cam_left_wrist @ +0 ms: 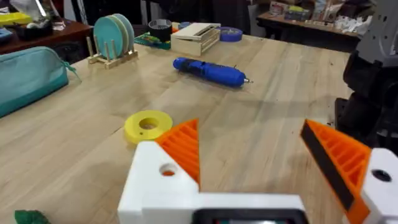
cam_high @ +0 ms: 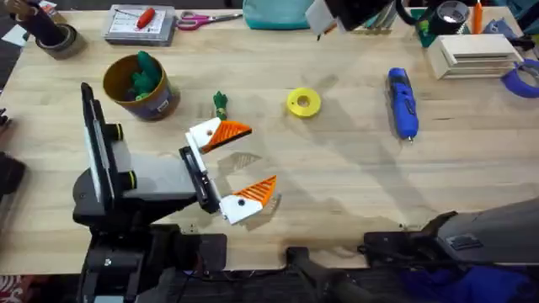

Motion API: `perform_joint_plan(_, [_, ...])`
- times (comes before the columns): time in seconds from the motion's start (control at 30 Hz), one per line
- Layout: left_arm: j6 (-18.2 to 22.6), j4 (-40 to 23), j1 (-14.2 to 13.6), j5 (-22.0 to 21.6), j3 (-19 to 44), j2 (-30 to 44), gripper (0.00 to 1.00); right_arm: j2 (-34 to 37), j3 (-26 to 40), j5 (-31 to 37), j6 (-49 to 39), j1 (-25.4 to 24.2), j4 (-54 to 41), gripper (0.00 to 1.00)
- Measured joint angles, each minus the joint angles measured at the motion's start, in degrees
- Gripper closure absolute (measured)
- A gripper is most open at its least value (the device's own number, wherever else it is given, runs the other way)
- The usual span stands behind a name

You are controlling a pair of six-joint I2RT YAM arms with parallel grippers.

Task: Pick up the gripper from the table and insert it into the empty holder that is missing its gripper. Then pick up a screw, insert it into the mounting hole, and use the screwdriver to tighten it. Finally, clean up the table by picking up the vegetable and placing it into the bucket.

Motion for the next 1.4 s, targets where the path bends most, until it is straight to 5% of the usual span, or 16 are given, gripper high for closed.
perform_joint_plan(0.67, [0.0,0.0,0.0,0.0,0.0,0.0,0.015,0.0,0.8,-2.2,-4.5,7.3,0.7,0.995])
perform_joint_plan(1.4, [0.0,0.0,0.0,0.0,0.0,0.0,0.015,0.1,0.8,-10.6,-26.6,16.5,3.3,0.995])
